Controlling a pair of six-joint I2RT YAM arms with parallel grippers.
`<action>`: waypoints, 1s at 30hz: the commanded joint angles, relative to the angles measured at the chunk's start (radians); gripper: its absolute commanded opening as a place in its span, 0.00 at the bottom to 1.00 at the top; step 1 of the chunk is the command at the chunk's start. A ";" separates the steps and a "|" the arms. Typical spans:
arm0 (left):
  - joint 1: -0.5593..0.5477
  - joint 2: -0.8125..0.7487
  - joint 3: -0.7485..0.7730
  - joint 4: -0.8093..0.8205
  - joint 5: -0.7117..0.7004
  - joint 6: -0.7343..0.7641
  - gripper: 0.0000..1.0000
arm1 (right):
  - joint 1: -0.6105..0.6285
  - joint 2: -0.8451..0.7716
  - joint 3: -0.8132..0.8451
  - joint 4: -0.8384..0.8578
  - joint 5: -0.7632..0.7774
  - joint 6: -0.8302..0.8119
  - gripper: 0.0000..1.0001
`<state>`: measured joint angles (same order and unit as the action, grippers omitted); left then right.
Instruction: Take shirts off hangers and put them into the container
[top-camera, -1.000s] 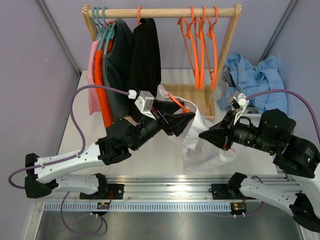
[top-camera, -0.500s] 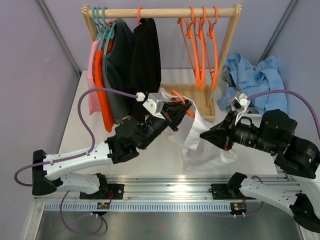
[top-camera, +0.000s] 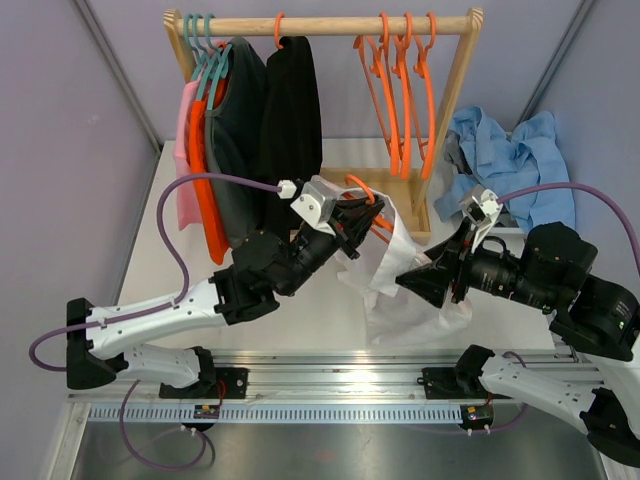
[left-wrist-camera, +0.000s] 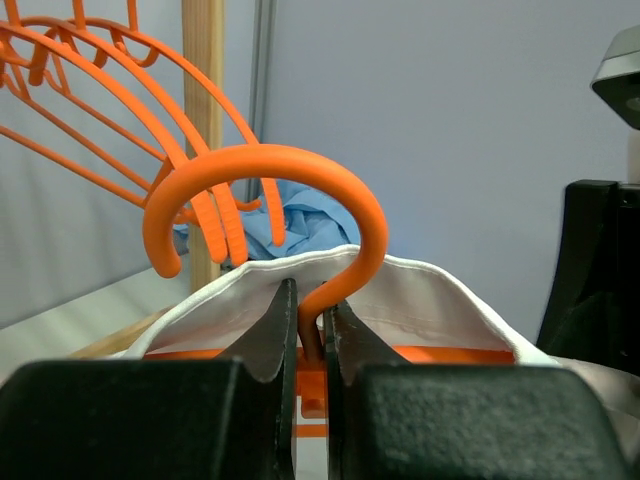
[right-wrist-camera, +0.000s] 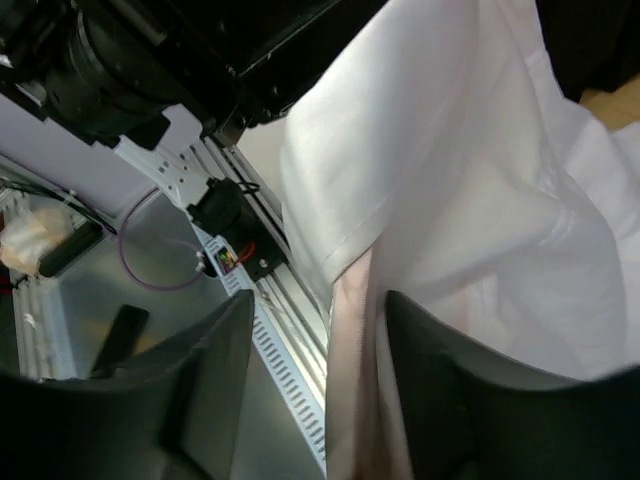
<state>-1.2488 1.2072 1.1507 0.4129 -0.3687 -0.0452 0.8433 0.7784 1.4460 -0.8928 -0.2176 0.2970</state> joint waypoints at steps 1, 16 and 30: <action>0.002 -0.040 0.105 -0.006 -0.045 0.021 0.00 | 0.007 0.001 -0.009 0.034 -0.032 -0.032 0.67; 0.000 -0.034 0.348 -0.233 -0.231 0.131 0.00 | 0.007 -0.045 -0.059 -0.005 0.015 -0.061 0.90; 0.002 0.080 0.518 -0.235 -0.368 0.313 0.00 | 0.007 -0.077 -0.058 -0.058 0.040 -0.058 0.00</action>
<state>-1.2533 1.2720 1.6073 0.0998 -0.6655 0.1894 0.8444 0.7185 1.3808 -0.9298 -0.1944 0.2417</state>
